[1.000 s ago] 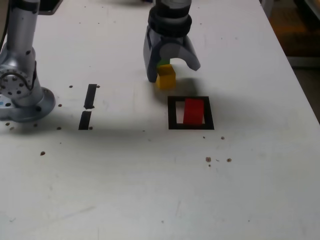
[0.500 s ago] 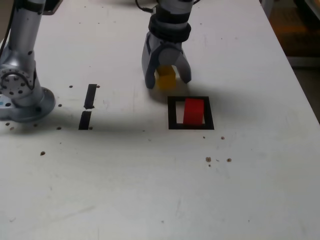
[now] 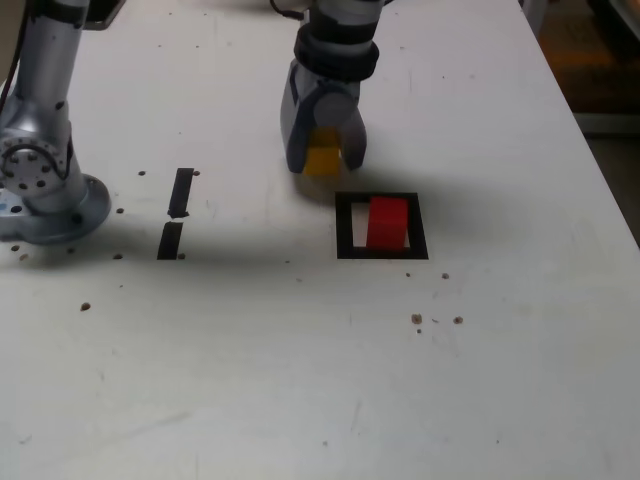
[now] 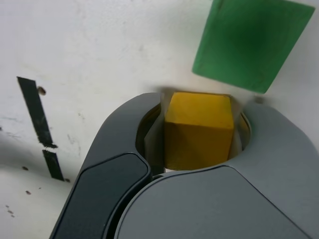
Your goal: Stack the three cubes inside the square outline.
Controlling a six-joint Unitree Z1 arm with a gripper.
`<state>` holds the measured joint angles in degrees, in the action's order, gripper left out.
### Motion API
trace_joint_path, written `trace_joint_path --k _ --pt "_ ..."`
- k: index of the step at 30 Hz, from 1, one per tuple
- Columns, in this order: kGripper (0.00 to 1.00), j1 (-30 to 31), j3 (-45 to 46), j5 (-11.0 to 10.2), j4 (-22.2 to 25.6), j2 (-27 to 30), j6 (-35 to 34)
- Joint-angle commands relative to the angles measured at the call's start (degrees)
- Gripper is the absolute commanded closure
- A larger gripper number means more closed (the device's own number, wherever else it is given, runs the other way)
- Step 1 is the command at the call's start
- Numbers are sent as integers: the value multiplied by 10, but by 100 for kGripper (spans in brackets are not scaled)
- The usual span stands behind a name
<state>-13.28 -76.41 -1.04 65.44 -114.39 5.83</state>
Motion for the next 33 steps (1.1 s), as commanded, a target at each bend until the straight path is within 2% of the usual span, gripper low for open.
trace_joint_path --k 1,9,14,24,33 --pt "81 12 -12 1 17 20 1" --pt "81 99 -83 -9 82 92 1" --pt "81 159 -109 -8 96 104 2" --pt "81 233 -115 -14 74 95 6" --pt "73 243 -73 -6 22 65 2"
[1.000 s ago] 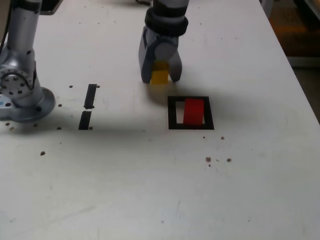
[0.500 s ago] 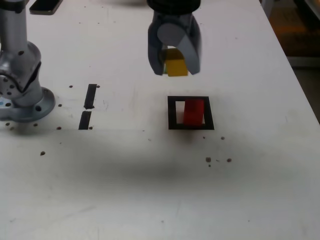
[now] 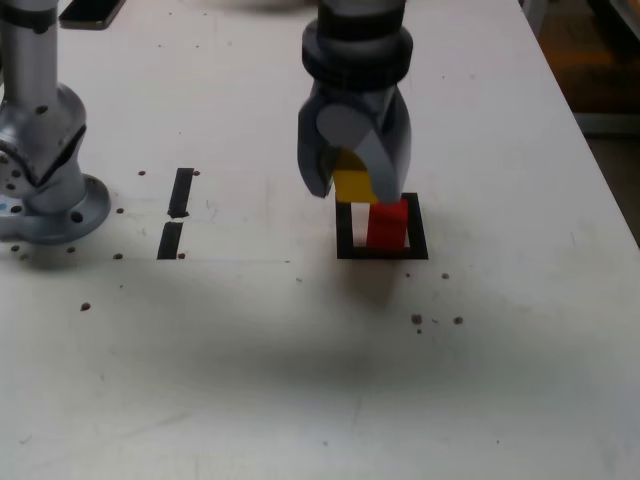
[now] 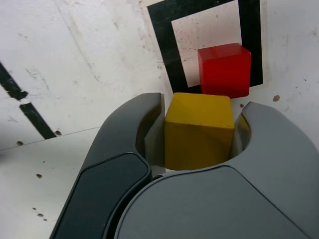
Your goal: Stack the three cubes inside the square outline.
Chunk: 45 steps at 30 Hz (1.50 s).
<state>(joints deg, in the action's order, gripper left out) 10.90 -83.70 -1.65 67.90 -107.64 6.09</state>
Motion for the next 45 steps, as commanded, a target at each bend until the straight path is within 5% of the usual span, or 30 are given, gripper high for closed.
trace_joint_path --k 1,22,40,45 --pt "71 1 2 0 -6 -6 0" --pt "55 1 14 -40 -61 -41 2" --pt "12 1 21 -25 -71 -40 0" --pt "8 1 19 -34 -62 -30 -1"
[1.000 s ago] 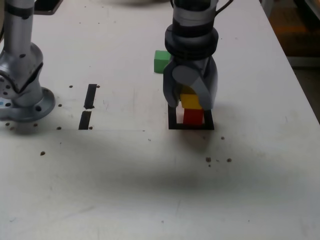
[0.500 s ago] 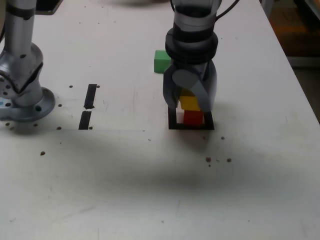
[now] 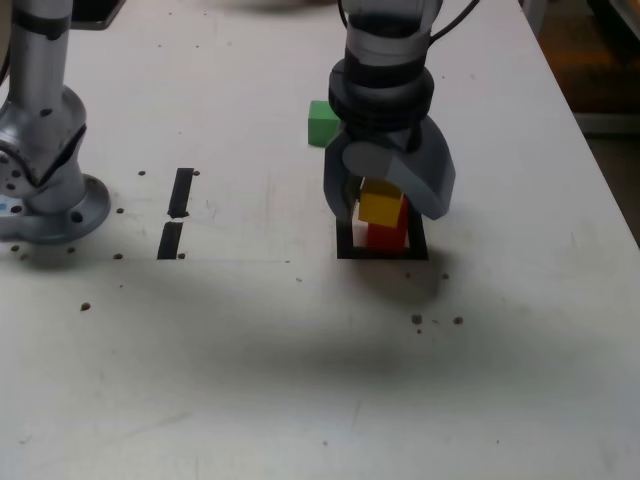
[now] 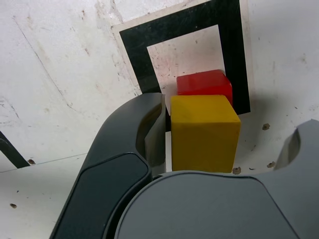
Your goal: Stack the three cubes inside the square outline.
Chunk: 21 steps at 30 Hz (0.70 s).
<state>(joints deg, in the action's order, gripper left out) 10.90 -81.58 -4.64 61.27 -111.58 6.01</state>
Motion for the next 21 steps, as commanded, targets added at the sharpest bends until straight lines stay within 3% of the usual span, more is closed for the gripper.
trace_joint_path --k 1,5,8,13,21 --pt "7 1 -3 -8 9 13 0" --pt "4 1 -6 -33 38 46 -5" --pt "2 -4 -14 -63 84 87 -17" --pt "1 -45 -14 -96 139 139 -33" --pt "0 -128 20 -141 119 165 4"
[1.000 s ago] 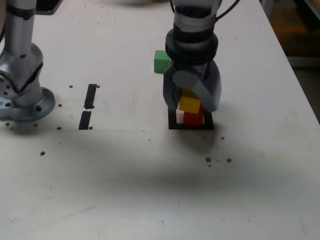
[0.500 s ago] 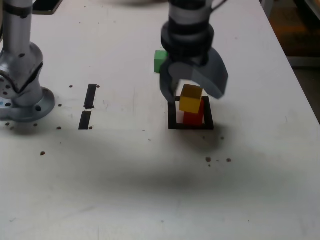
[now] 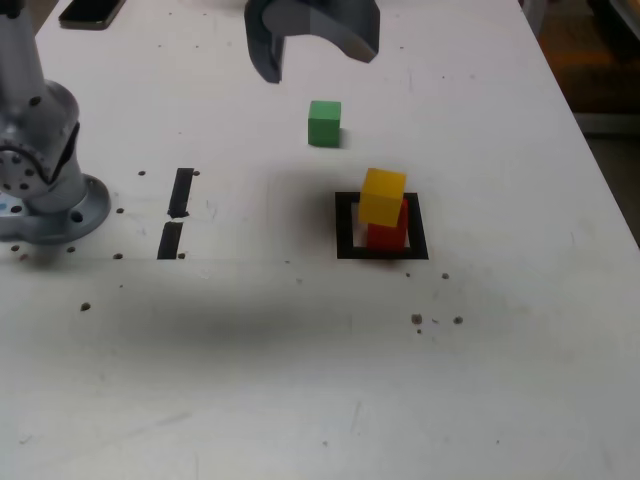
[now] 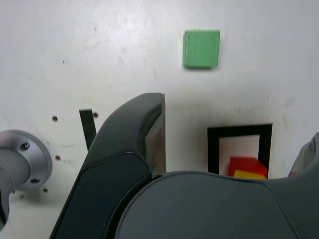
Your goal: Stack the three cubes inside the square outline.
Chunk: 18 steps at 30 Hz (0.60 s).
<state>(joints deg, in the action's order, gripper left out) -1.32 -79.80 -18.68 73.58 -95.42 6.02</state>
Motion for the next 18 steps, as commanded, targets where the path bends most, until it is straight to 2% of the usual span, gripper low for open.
trace_joint_path --k 1,7,18 --pt "0 -16 8 1 -10 3 10" --pt "1 -83 57 51 -61 -7 23" --pt "2 -156 69 69 -118 -62 89"
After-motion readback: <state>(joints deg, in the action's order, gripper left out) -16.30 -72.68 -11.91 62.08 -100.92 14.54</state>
